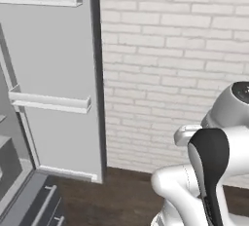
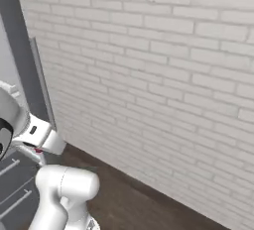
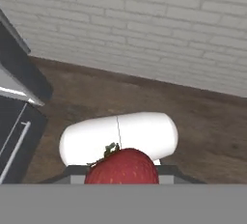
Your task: Take the strawberry from the fridge and place it on top of the pancake, located on the dining counter.
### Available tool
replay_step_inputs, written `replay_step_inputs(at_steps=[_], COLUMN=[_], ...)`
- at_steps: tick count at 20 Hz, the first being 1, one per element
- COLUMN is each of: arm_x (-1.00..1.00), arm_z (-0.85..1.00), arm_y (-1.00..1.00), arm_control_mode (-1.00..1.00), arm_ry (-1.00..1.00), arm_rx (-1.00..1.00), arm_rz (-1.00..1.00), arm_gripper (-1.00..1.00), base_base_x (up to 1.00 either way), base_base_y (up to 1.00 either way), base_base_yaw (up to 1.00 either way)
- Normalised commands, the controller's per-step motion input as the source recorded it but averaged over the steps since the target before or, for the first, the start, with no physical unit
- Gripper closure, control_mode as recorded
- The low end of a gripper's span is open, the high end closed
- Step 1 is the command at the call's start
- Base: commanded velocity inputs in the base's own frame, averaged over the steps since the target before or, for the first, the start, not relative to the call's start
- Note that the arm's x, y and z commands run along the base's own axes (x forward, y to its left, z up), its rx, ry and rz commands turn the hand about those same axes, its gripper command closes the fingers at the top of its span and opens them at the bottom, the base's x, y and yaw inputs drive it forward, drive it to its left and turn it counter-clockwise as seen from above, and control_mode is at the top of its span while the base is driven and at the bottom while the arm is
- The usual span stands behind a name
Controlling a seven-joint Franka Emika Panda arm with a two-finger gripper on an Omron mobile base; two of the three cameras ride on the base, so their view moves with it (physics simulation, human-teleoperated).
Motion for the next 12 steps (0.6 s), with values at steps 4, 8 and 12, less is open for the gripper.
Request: replay_step_inputs(at_steps=[4,8,12], arm_x=[0.00,0.00,0.00], arm_z=[0.00,0.00,0.00], arm_y=[0.00,0.00,0.00], arm_control_mode=[1.00,1.00,1.00], arm_ry=[0.00,0.00,0.00], arm_rx=[0.00,0.00,0.00], arm_rz=[0.00,0.00,0.00], arm_gripper=[1.00,1.00,1.00], base_base_x=[0.00,0.07,0.36], base_base_y=[-0.77,-0.96,-0.95], base_base_yaw=[-0.77,-0.71,-0.62])
